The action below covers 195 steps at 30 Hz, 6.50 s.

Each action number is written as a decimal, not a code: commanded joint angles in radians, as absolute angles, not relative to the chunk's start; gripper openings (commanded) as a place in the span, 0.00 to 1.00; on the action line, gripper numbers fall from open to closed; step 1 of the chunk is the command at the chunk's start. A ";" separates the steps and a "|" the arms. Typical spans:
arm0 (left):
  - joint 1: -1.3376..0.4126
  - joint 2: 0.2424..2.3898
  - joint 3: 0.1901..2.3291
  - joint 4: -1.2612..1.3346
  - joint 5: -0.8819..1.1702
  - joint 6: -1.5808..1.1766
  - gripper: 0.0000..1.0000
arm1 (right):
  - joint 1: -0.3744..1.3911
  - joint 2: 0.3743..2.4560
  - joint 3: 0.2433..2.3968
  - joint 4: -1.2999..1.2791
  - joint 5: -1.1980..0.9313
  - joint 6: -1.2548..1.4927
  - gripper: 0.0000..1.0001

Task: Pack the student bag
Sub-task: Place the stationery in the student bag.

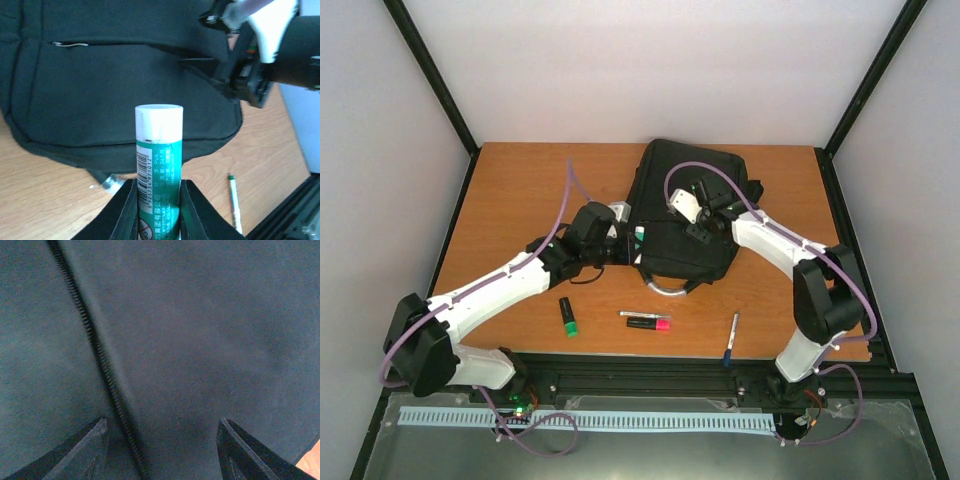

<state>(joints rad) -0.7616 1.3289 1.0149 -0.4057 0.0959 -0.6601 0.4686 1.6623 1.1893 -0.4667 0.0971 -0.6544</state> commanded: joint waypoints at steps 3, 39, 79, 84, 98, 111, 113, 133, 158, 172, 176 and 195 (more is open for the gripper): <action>-0.729 1.311 0.975 -0.126 0.222 -0.747 0.01 | 0.484 1.741 1.244 -0.369 0.230 -0.693 0.58; -0.712 1.902 1.172 0.291 0.203 -1.093 0.01 | 0.485 1.559 1.290 -0.597 -0.064 -0.400 0.03; -0.753 1.964 1.378 0.309 0.195 -1.119 0.53 | 0.289 1.601 1.196 -0.446 -0.113 -0.291 0.03; -0.762 1.914 1.404 0.160 0.248 -1.023 0.54 | 0.279 1.608 1.188 -0.445 -0.119 -0.300 0.03; -0.759 1.739 1.344 -0.281 0.091 -0.724 0.60 | 0.278 1.649 1.150 -0.431 -0.155 -0.328 0.03; -0.759 1.626 1.179 -0.428 0.088 -0.539 0.60 | 0.279 1.683 1.142 -0.443 -0.197 -0.324 0.04; -0.759 1.609 1.150 -0.448 0.093 -0.530 0.59 | 0.279 1.686 1.144 -0.446 -0.206 -0.323 0.04; -0.733 1.664 1.255 -0.403 0.067 -0.559 0.01 | 0.281 1.592 1.136 -0.460 -0.330 -0.330 0.03; -0.756 1.879 1.389 0.082 0.223 -0.620 0.04 | 0.281 1.521 1.113 -0.438 -0.387 -0.334 0.03; -0.759 1.655 1.243 -0.180 0.233 -0.495 0.17 | 0.279 1.537 1.116 -0.446 -0.373 -0.337 0.03; -0.786 1.585 1.203 -0.267 0.270 -0.413 0.31 | 0.280 1.545 1.118 -0.447 -0.370 -0.337 0.03; -1.176 1.645 1.154 -0.181 0.106 -0.365 0.63 | 0.280 1.555 1.118 -0.446 -0.364 -0.335 0.03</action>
<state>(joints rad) -1.1099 1.5799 1.1187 -0.2657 0.1837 -0.3866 0.2752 1.5539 1.1122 -0.4683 -0.3229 -0.3355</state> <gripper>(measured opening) 0.635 0.033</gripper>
